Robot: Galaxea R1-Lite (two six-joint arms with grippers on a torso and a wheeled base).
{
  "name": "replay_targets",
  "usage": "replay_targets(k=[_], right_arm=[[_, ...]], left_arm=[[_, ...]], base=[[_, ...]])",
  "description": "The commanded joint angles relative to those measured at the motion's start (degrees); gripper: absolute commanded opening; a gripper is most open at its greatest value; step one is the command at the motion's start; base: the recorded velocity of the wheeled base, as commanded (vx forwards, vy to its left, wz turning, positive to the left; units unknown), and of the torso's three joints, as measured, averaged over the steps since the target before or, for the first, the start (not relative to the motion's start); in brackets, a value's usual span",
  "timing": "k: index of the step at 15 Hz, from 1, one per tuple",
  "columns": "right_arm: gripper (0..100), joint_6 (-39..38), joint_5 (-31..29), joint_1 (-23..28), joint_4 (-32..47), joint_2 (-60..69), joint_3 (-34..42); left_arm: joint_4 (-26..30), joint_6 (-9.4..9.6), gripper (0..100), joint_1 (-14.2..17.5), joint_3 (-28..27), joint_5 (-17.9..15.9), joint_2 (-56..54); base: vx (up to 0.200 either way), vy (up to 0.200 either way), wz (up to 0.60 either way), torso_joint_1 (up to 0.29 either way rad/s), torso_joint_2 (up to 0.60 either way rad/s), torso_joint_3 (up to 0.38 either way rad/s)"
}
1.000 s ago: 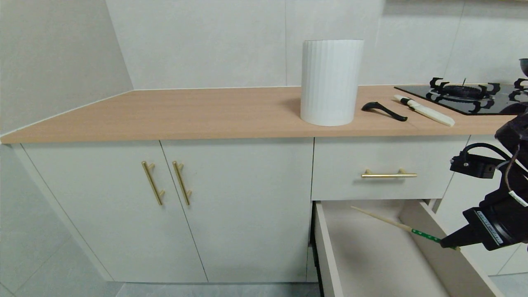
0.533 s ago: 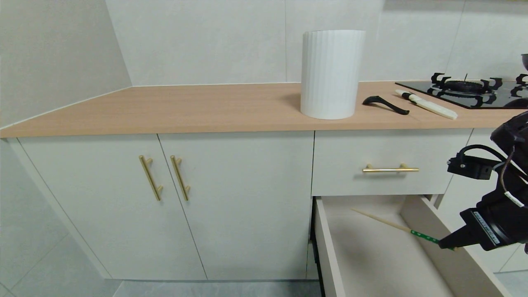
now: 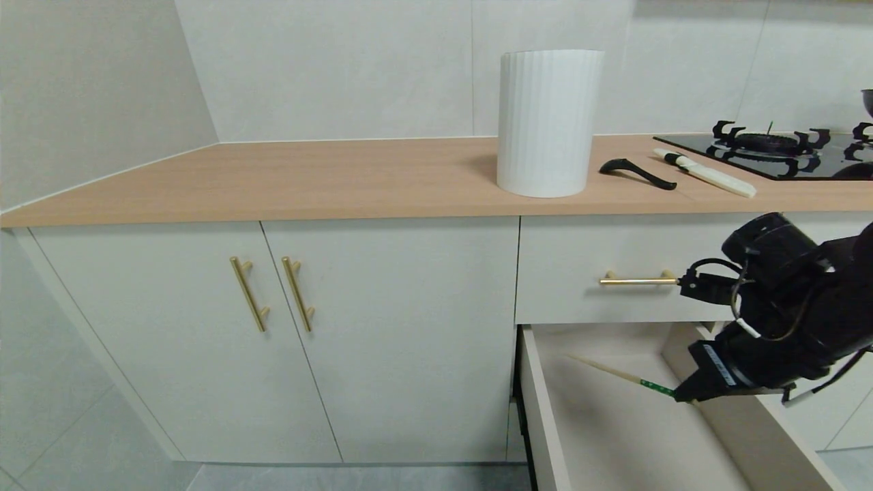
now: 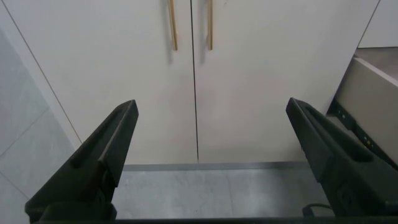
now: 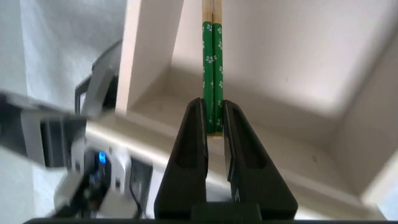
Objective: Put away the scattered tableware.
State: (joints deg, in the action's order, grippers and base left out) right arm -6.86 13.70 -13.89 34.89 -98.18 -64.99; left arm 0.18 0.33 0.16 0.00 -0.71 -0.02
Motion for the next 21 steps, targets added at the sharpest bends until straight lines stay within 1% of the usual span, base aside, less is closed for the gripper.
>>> replay_targets(k=[1,3,4,6,9,16,19,21], right_arm=[[0,-4.6,0.0,-0.3,-6.8,-9.2,1.4],[0,-6.4,-0.3,-1.1,-12.9,-13.2,2.8],[0,-9.2,-1.5,-2.0,-15.9,-15.9,3.2],[0,-10.9,-4.2,-3.1,-19.1,-19.7,3.6],[0,-13.8,-5.9,-3.8,-23.3,-23.3,4.0],[0,-14.0,-10.6,-5.7,-25.9,-29.9,4.1],[0,-14.5,-13.9,-8.3,-26.3,-31.2,4.4],[0,-14.7,-14.3,-9.1,-26.4,-32.0,4.4]], left_arm=[[0.0,0.02,100,0.0,0.0,0.0,0.0],[0.0,0.02,100,0.0,0.0,-0.1,0.0],[0.0,0.02,100,0.0,0.0,0.0,0.0],[0.0,0.02,100,0.0,0.0,-0.1,0.0],[0.0,0.02,100,-0.1,0.0,0.0,0.0],[0.0,0.02,100,-0.1,0.0,0.0,0.0],[0.0,0.02,100,0.0,0.0,0.0,0.0],[0.0,0.02,100,0.0,0.0,0.0,0.0]], base=[[0.000,0.000,0.00,0.000,0.00,0.000],[0.000,0.000,0.00,0.000,0.00,0.000],[0.000,0.000,0.00,0.000,0.00,0.000],[0.000,0.000,0.00,0.000,0.00,0.000],[0.000,0.000,0.00,0.000,0.00,0.000],[0.000,0.000,0.00,0.000,0.00,0.000],[0.000,0.000,0.00,0.000,0.00,0.000],[0.000,0.000,0.00,0.000,0.00,0.000]])
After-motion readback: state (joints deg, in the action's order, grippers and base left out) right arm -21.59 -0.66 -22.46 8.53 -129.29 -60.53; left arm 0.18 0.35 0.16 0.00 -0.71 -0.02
